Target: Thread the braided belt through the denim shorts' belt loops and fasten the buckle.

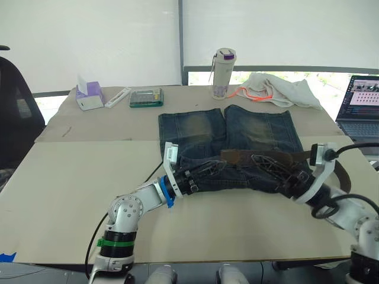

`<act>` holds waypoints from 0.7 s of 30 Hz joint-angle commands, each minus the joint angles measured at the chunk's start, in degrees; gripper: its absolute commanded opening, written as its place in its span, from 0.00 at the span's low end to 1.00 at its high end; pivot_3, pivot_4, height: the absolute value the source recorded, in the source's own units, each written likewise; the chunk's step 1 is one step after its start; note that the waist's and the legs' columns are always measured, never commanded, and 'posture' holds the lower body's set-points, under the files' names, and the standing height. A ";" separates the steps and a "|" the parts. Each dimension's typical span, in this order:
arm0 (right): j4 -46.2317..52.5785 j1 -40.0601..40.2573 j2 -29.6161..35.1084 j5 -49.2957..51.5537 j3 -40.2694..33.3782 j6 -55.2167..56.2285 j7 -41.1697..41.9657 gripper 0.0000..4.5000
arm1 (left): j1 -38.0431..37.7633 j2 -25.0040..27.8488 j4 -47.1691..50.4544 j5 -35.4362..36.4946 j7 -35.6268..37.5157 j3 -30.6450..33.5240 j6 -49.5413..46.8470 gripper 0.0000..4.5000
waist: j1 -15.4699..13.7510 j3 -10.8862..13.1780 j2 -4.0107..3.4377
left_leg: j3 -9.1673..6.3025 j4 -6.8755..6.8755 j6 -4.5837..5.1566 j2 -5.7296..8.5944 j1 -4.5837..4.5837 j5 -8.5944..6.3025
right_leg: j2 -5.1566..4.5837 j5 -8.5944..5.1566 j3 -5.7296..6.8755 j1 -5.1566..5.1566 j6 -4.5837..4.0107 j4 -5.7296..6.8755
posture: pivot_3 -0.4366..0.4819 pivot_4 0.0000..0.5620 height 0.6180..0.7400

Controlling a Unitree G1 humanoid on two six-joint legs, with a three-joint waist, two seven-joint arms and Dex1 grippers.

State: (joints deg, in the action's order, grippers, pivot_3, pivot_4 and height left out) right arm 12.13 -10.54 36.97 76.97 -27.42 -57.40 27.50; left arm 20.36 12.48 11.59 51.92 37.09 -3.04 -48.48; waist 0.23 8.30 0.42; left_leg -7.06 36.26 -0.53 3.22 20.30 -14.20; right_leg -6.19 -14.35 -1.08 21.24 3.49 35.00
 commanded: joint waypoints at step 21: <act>-68.05 -36.50 16.52 -45.10 13.28 20.96 29.79 0.00 | -11.18 22.72 10.81 -13.49 19.26 6.80 21.97 0.49 | 0.51 0.08 -0.04 | 0.33 -0.22 0.01 -0.08 -0.04 0.01 | 0.00 0.00 -0.25 0.09 -0.03 -0.08 | 0.48 0.27 1.00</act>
State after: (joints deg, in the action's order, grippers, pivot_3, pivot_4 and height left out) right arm -55.00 -45.12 51.71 33.27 -13.70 -38.63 55.18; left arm 8.46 34.62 22.69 39.33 55.67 1.58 -28.91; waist 0.74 8.38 0.38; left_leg -6.73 36.04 -0.51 3.13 20.25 -14.19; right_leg -6.18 -14.36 -1.32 21.32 3.46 34.92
